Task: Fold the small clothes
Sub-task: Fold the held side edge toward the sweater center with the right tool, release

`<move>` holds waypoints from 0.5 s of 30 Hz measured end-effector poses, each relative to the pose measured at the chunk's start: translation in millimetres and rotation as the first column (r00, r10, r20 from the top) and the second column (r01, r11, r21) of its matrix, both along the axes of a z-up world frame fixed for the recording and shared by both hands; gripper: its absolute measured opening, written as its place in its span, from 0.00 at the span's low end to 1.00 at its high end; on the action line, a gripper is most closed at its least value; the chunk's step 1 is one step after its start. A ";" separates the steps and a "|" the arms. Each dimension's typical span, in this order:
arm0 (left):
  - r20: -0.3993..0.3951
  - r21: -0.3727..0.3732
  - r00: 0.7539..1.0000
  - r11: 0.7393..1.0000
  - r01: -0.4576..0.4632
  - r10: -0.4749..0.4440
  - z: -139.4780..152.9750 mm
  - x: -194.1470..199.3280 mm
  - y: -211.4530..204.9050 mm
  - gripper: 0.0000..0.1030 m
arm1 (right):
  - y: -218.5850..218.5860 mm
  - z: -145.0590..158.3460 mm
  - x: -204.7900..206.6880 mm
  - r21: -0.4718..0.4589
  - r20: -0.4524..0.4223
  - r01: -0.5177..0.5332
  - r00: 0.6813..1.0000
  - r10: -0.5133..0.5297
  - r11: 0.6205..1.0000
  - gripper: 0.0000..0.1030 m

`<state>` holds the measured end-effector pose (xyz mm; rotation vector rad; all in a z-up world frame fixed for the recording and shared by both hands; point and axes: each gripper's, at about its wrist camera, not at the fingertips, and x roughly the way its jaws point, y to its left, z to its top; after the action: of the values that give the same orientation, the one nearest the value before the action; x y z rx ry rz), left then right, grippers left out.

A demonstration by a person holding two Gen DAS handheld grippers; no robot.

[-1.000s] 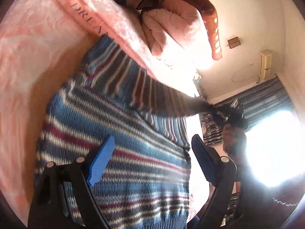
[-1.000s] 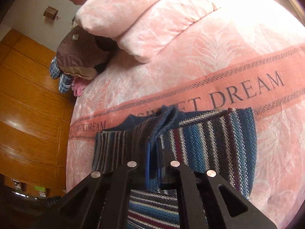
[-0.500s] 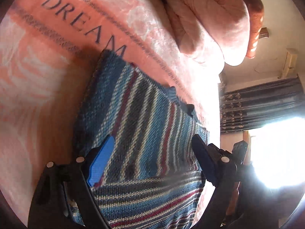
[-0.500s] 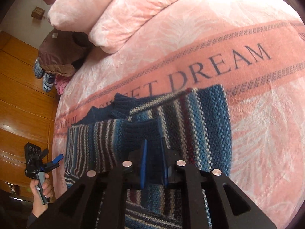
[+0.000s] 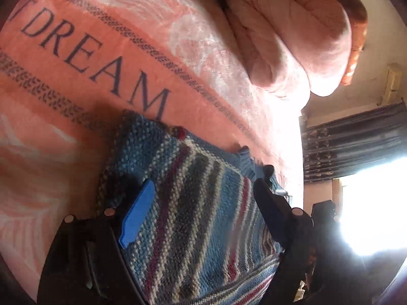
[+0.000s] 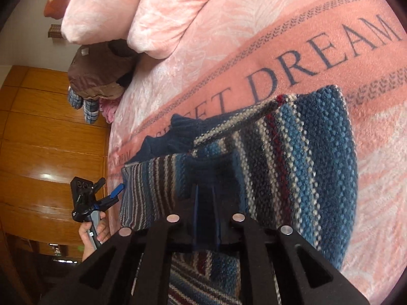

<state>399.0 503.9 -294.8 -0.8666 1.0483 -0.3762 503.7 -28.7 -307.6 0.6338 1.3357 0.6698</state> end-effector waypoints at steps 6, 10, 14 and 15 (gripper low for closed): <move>-0.090 0.026 0.984 0.988 0.155 -0.152 -34.0 -30.9 -33.4 0.73 | 3.0 -31.6 -27.8 -0.075 -0.044 -0.080 0.996 0.077 0.994 0.00; 0.015 -0.088 0.988 0.984 0.152 -0.152 -7.3 -45.7 -31.6 0.77 | -11.5 -5.5 -36.2 -0.033 -0.018 -0.032 0.999 0.031 0.999 0.11; 0.020 -0.055 0.978 0.976 0.209 -0.209 -9.7 -60.5 -44.2 0.79 | -43.8 8.2 -59.9 -0.011 0.021 0.002 1.000 -0.002 1.000 0.11; -0.026 -0.019 0.980 0.980 0.198 -0.198 -21.3 -61.5 -45.1 0.79 | -53.1 0.3 -64.9 -0.024 0.002 0.020 1.000 -0.019 1.000 0.11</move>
<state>337.5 458.8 -316.1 -0.7855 1.1630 -0.5416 438.8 -81.8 -307.3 0.6262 1.3320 0.6379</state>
